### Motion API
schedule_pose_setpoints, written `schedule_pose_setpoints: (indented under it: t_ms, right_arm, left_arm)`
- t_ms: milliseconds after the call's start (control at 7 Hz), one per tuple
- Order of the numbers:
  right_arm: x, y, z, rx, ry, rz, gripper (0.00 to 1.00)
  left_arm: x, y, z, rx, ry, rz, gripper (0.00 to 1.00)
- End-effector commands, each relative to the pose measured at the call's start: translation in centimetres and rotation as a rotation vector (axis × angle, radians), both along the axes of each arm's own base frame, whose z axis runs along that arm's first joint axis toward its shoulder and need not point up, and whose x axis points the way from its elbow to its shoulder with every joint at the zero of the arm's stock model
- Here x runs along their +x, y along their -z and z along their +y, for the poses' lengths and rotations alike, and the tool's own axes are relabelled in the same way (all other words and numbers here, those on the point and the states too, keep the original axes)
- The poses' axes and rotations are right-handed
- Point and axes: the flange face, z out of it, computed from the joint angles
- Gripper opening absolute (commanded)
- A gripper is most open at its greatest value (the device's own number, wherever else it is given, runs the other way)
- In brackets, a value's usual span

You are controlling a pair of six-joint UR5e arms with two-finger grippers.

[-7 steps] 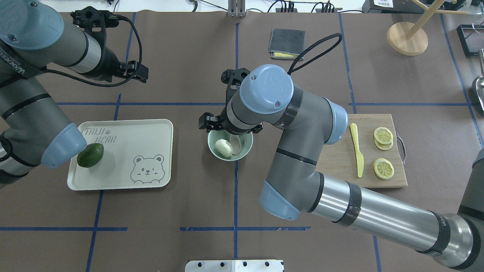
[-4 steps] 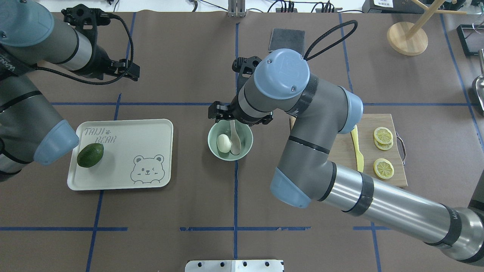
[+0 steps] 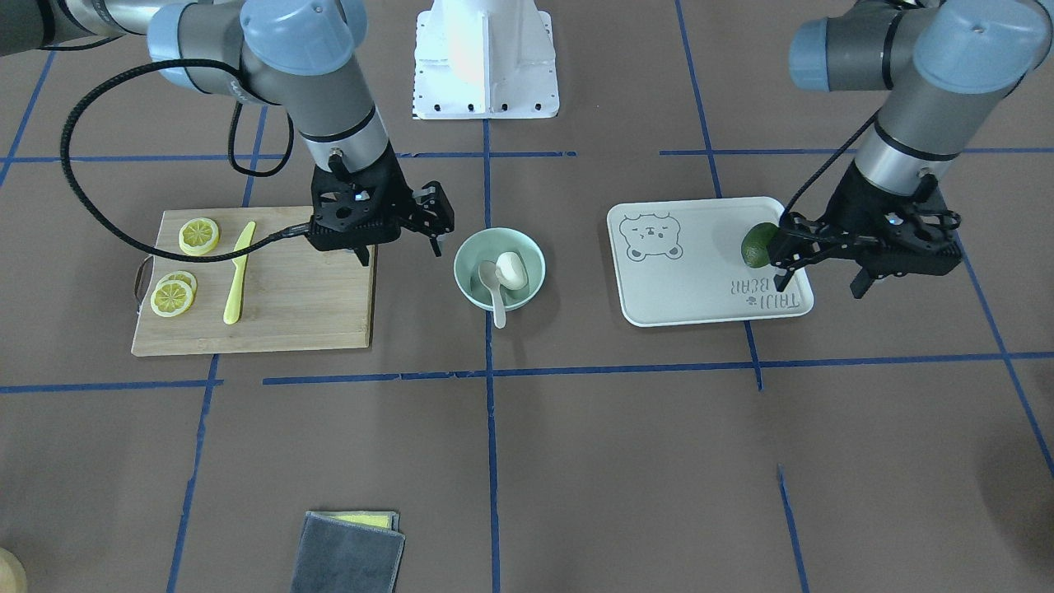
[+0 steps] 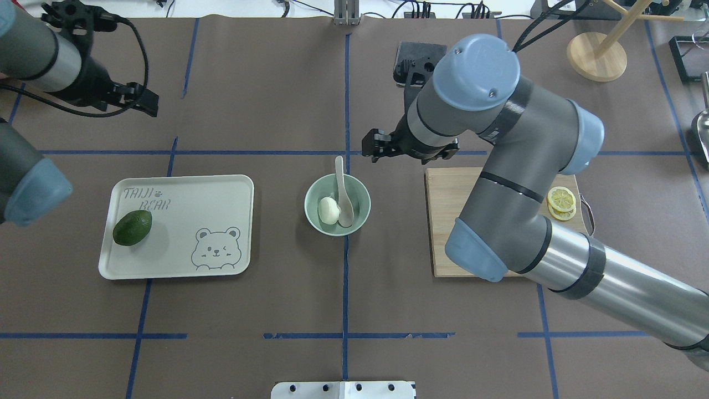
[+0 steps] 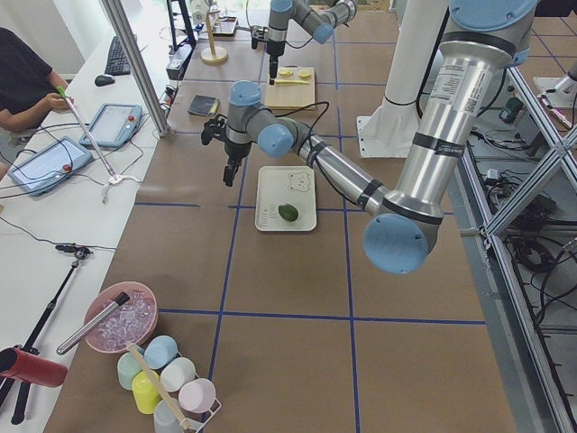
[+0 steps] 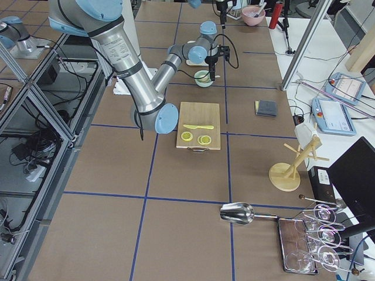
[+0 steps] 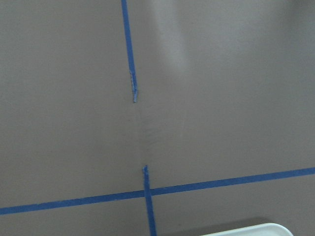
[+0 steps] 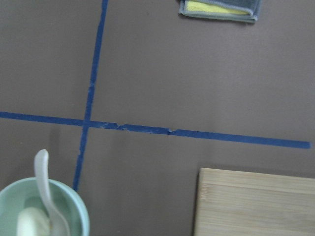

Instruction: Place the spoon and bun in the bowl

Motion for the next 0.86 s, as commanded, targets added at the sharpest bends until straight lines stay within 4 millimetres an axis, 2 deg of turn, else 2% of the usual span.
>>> schedule_pose_setpoints:
  t_ms: [0, 143, 286, 429, 714]
  right_arm:
    - [7.7, -5.6, -2.9, 0.016, 0.074, 0.04, 1.0]
    - [11.3, -8.1, -4.0, 0.02, 0.111, 0.04, 1.0]
    - [15.3, -11.3, -4.8, 0.029, 0.141, 0.053, 1.0]
    - [19.4, -15.5, -4.9, 0.031, 0.168, 0.076, 1.0]
    - [29.0, -24.0, -4.0, 0.06, 0.246, 0.106, 1.0]
  left_arm:
    - [-12.0, -8.6, 1.8, 0.067, -0.097, -0.063, 1.0]
    - [-14.8, -11.5, 2.6, 0.072, -0.118, -0.095, 1.0]
    - [-16.6, -13.3, 3.6, 0.041, -0.113, -0.11, 1.0]
    - [-16.8, -14.3, 3.9, -0.012, -0.117, -0.115, 1.0]
    - [-19.4, -15.6, 4.4, -0.08, -0.077, -0.12, 1.0]
